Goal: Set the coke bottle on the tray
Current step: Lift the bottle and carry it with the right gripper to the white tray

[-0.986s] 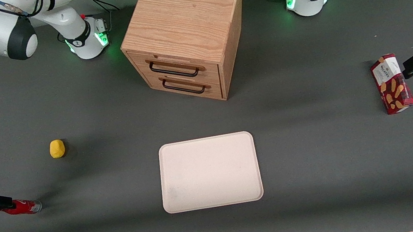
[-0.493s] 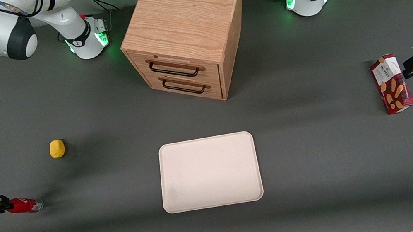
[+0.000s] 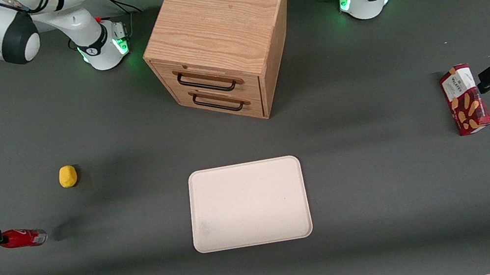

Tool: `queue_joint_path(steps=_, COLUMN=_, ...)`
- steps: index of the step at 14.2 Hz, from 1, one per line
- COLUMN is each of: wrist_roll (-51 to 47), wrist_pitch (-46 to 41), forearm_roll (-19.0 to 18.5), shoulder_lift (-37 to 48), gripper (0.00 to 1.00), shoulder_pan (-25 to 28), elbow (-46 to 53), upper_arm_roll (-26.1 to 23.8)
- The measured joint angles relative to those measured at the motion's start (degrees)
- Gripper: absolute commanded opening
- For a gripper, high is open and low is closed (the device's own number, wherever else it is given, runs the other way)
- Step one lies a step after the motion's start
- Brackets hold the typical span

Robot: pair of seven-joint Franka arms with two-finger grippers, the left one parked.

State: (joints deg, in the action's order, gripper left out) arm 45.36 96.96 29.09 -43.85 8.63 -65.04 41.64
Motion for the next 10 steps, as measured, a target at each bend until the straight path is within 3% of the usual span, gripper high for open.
queue_joint_path(steps=3, wrist_roll=-4.47, wrist_pitch=-7.55, forearm_roll=-4.26, shoulder_lift=3.62, gripper=0.0, shoulder_pan=1.16, elbow=5.26, upper_arm_roll=-0.06)
queue_joint_path(steps=6, wrist_roll=-10.15, wrist_pitch=-14.77, forearm_roll=-5.02, shoulder_lift=5.97, gripper=0.0, shoulder_pan=2.79, elbow=11.2, upper_arm_roll=-0.65)
queue_joint_path(steps=10, wrist_roll=-20.7, wrist_pitch=-19.26, forearm_roll=-5.91, shoulder_lift=9.42, gripper=0.0, shoulder_pan=3.84, elbow=15.88, upper_arm_roll=-6.8)
